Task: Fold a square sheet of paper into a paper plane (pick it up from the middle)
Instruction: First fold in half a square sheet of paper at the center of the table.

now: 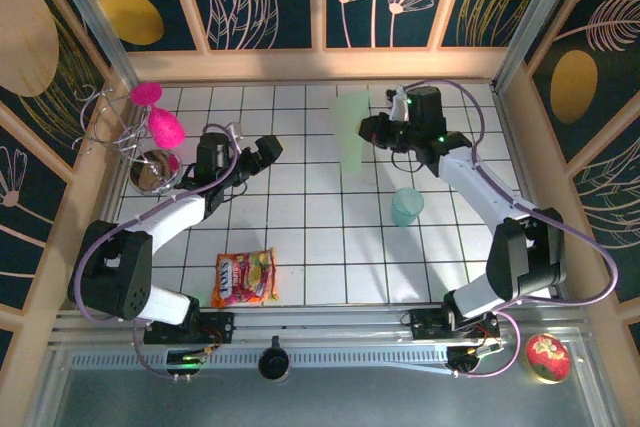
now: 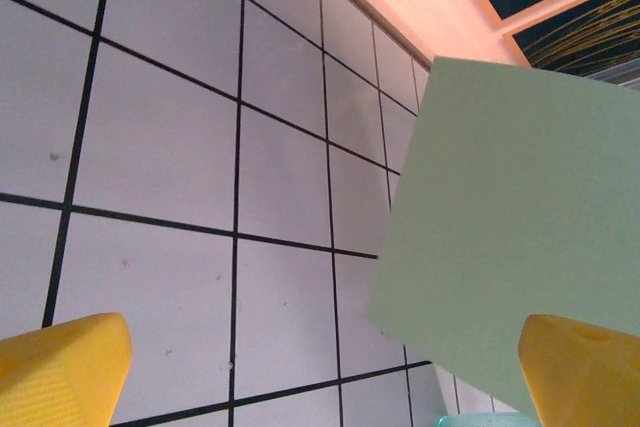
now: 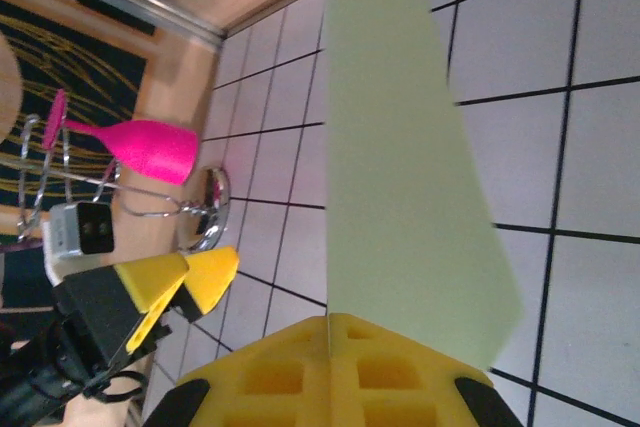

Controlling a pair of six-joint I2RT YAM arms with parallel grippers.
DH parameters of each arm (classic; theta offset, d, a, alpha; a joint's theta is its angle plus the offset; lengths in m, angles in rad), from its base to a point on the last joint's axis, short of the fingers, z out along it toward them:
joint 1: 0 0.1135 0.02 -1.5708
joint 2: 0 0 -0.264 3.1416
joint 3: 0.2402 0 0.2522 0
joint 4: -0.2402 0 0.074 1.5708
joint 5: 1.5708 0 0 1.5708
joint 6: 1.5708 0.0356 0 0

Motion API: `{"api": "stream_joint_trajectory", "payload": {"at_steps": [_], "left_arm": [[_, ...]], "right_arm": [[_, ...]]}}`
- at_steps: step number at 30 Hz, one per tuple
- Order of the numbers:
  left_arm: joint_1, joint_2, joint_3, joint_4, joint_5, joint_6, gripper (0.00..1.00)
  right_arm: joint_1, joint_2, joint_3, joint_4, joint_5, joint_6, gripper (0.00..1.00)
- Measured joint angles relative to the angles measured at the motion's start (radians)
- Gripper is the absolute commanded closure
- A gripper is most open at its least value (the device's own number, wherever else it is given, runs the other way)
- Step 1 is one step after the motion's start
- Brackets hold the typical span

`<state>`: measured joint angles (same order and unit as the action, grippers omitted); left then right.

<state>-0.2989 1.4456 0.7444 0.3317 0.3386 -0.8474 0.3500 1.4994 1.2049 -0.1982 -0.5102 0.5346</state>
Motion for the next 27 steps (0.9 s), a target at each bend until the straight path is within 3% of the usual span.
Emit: {"api": "stream_joint_trajectory", "payload": {"at_steps": [4,8,16,27], "left_arm": [[0.0,0.003,0.01,0.018,0.016,0.011,0.01],[0.0,0.018,0.005,0.051,0.046,0.01,0.01],[0.0,0.052,-0.096,0.134,0.116,0.006,0.07],[-0.03,0.178,-0.153,0.172,0.185,-0.013,0.19]], "right_arm": [[0.07,0.033,0.091,-0.101,0.058,-0.004,1.0],[0.135,0.102,0.116,-0.086,0.035,0.046,1.0],[0.156,0.245,-0.098,0.225,-0.112,0.231,1.0],[0.156,0.355,-0.192,0.352,-0.139,0.256,1.0]]}}
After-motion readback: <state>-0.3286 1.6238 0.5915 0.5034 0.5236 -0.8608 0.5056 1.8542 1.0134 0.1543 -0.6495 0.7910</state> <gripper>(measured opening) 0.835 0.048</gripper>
